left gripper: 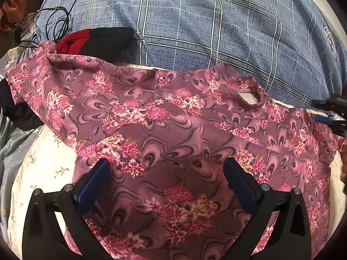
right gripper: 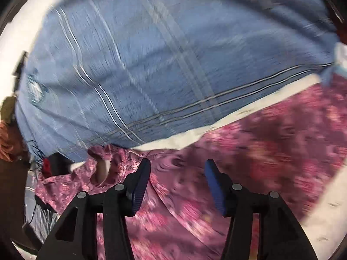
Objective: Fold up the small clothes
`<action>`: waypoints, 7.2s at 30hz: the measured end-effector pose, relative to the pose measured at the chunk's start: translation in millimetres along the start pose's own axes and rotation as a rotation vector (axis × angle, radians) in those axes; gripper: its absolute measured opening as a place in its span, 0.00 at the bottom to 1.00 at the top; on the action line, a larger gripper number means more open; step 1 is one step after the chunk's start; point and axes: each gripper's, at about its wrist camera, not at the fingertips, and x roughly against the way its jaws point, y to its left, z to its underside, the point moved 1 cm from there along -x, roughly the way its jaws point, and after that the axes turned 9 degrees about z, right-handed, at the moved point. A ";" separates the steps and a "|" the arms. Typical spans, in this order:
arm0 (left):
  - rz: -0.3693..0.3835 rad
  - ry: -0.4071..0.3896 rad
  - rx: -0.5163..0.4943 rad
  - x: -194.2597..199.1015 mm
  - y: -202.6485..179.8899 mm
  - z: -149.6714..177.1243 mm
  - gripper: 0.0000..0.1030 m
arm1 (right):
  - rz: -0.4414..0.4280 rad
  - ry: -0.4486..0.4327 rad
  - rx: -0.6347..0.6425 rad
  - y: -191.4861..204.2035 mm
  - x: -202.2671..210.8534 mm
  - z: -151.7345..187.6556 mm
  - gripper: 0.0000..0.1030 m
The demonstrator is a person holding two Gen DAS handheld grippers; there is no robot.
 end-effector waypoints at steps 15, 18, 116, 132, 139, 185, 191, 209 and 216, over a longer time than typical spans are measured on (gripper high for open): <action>-0.043 0.018 0.138 -12.2 41.5 -8.6 1.00 | 0.091 0.015 0.030 -29.5 -34.8 15.2 0.20; -0.048 0.015 0.133 -10.9 42.4 -8.5 1.00 | 0.102 -0.106 -0.126 -91.4 10.2 6.8 0.31; 0.078 -0.014 0.402 28.3 121.6 -24.7 1.00 | -0.235 0.026 -0.070 125.4 31.9 146.7 0.44; 0.342 0.164 0.408 -55.7 39.1 -67.0 0.68 | -0.337 -0.039 -0.588 -61.9 17.3 168.3 0.39; 0.217 0.121 0.461 -23.2 69.6 -62.4 0.15 | -0.405 -0.150 -0.493 -55.7 47.8 151.7 0.03; 0.172 0.126 0.395 -10.3 70.5 -33.0 0.05 | -0.317 -0.110 -0.359 -68.8 68.3 128.6 0.48; 0.214 0.102 0.413 -4.2 77.2 -30.8 0.05 | -0.320 0.068 -0.357 -46.9 -16.5 98.2 0.37; 0.353 -0.004 0.406 15.0 76.4 -36.0 0.52 | -0.154 -0.081 -0.029 -28.9 45.3 127.0 0.21; 0.263 0.098 0.287 -13.1 59.7 -31.8 0.54 | -0.085 -0.104 -0.091 -50.2 27.1 162.7 0.15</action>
